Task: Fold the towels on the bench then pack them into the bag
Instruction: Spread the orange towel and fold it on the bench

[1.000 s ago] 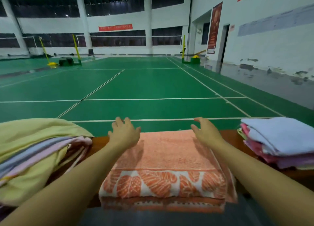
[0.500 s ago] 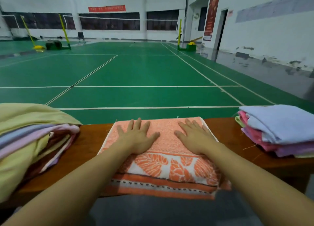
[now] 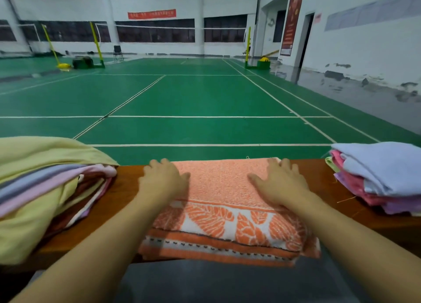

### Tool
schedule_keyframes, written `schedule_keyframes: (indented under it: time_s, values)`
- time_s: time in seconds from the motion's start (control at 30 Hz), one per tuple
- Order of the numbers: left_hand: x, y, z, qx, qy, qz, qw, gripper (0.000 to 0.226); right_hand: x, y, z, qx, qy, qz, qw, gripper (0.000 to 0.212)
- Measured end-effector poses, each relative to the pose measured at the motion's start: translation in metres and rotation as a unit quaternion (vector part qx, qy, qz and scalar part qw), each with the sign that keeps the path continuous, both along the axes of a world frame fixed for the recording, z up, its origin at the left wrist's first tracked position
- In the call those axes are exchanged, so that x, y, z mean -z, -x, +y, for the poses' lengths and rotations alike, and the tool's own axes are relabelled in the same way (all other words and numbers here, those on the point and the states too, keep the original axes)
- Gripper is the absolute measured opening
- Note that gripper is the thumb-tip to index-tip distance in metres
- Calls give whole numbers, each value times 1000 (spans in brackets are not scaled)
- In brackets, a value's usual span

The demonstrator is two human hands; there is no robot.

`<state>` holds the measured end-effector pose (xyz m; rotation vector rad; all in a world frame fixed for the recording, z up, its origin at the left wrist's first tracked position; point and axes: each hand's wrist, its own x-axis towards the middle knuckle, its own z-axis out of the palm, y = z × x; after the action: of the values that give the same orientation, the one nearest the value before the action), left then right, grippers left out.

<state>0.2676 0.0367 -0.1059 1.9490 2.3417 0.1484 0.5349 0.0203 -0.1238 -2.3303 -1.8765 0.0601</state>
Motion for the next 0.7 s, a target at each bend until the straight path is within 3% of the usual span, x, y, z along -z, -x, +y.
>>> schedule_keyframes:
  time_s: [0.1,0.17,0.3,0.47,0.57,0.7]
  values:
    - [-11,26,5,19,54,52,997,71,-20,-19,-11,78,96,-48,991,110]
    - [-17,27,7,26,80,23,996,60,-27,-29,-11,73,134,-62,986,98]
    - [-27,17,4,72,152,0,986,27,-24,-29,-10,52,123,10,991,65]
    - [-17,18,2,43,29,-227,972,16,-18,-24,-24,10,-14,159,987,43]
    - [-14,20,0,21,-78,-403,912,20,-10,-29,-28,18,-98,257,961,40]
    - [4,24,-3,-20,-164,-541,825,58,-8,-32,-33,51,-187,365,911,60]
